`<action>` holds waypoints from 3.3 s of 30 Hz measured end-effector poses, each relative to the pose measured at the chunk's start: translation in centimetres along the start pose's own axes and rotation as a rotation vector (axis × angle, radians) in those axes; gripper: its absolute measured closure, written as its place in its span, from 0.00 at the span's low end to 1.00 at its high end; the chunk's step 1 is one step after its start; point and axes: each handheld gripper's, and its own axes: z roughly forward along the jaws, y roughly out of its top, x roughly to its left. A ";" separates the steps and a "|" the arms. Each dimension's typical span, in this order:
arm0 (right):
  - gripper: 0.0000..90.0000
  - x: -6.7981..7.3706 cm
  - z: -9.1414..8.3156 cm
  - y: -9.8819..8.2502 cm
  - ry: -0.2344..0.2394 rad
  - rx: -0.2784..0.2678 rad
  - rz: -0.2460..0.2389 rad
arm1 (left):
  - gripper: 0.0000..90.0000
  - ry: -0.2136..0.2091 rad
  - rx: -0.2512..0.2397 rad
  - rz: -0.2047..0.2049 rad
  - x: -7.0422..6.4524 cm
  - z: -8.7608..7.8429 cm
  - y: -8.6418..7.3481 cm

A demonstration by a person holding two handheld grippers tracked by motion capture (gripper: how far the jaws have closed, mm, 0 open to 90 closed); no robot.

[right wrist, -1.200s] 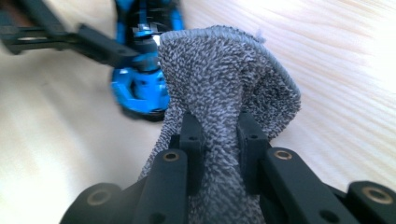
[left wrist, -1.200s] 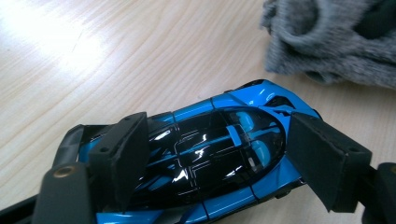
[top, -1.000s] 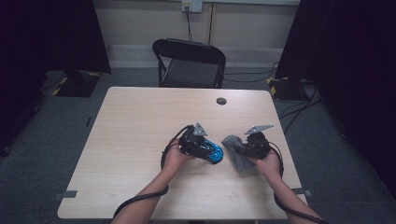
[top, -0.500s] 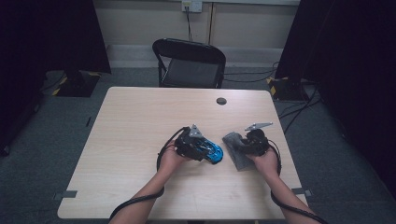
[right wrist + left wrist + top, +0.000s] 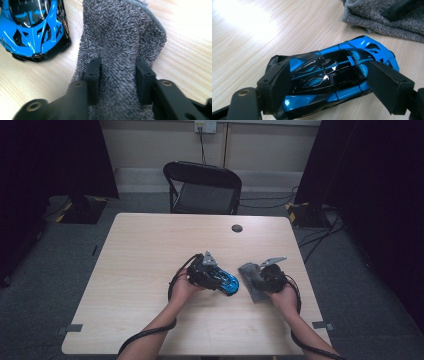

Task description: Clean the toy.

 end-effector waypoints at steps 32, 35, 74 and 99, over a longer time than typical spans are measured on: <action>0.87 -1.2 -0.1 3.8 0.066 -0.044 0.035 | 0.12 -0.068 -0.014 0.022 0.2 1.5 0.0; 0.87 -1.2 0.9 5.5 0.062 -0.043 0.000 | 0.13 -0.072 -0.012 0.026 0.3 1.5 0.0; 0.87 1.8 6.7 9.5 0.235 0.029 -0.277 | 0.17 -0.086 -0.031 0.002 0.5 1.3 -0.1; 0.87 0.2 3.9 5.7 0.237 0.008 -0.244 | 0.18 -0.100 -0.011 -0.003 0.1 1.4 0.3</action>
